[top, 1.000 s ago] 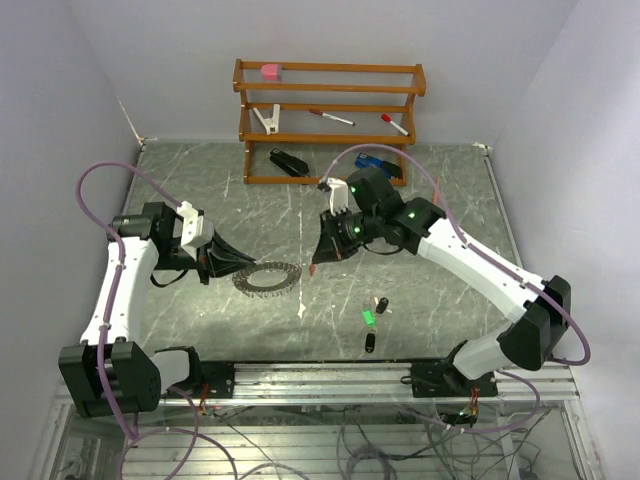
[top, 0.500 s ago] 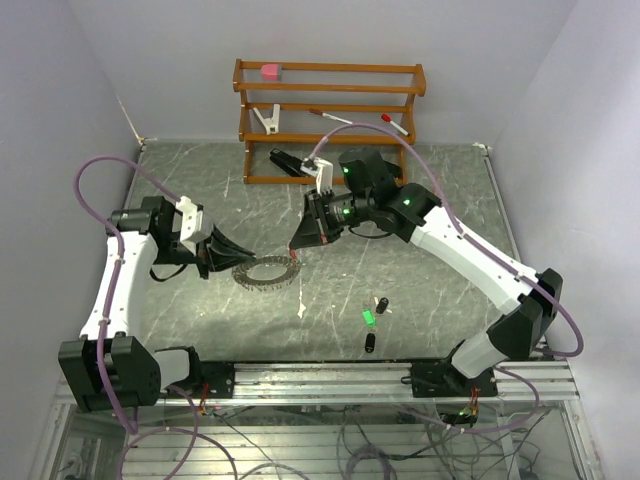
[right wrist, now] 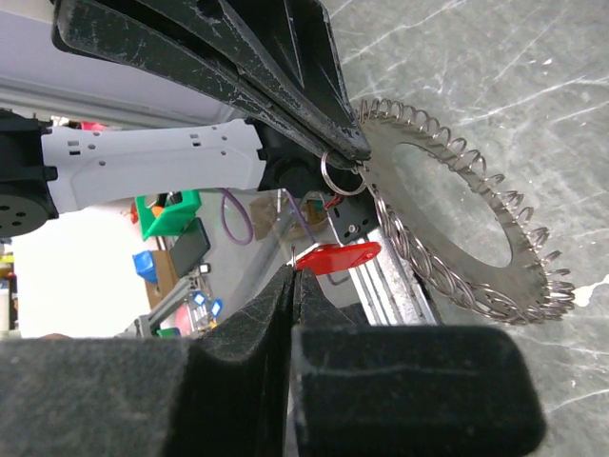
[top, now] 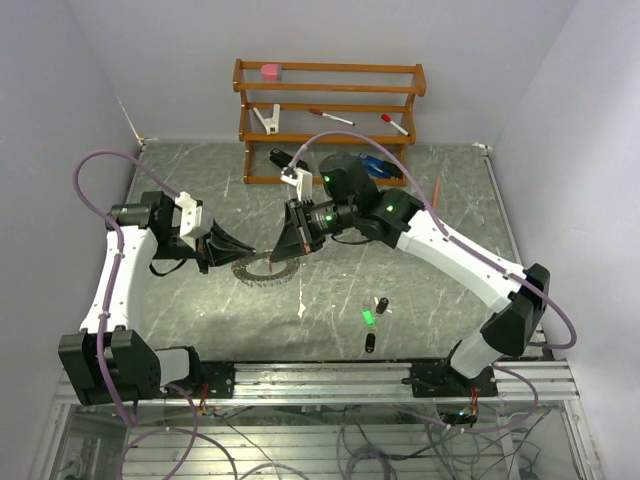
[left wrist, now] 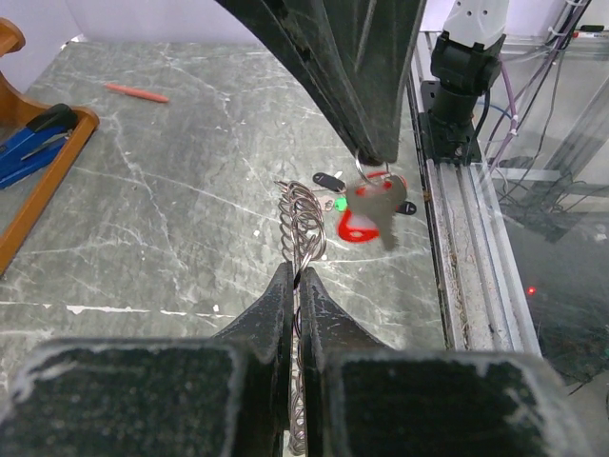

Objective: Put the keys on the keyring

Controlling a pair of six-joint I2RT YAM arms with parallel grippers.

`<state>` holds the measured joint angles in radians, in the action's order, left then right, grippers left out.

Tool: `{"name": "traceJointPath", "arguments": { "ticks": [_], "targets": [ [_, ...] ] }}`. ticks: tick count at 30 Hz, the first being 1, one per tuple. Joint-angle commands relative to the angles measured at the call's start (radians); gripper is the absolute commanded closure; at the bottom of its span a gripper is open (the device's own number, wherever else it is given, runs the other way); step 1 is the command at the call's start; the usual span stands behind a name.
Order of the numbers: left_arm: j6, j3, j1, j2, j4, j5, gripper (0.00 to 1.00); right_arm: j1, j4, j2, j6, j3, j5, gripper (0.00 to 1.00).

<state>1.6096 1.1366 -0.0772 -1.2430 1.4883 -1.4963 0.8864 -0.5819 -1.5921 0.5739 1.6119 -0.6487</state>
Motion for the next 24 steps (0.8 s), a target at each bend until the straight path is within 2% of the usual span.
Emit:
{"name": "traceJointPath", "arguments": {
  "ticks": [1, 24],
  "targets": [
    [0.034, 0.045, -0.004, 0.002, 0.004, -0.069, 0.93, 0.011, 0.036, -0.021, 0.047, 0.019, -0.013, 1.00],
    [0.008, 0.040, -0.005, 0.046, 0.004, -0.080, 0.93, 0.019, -0.009, -0.093, 0.078, 0.070, 0.067, 1.00]
  ]
}}
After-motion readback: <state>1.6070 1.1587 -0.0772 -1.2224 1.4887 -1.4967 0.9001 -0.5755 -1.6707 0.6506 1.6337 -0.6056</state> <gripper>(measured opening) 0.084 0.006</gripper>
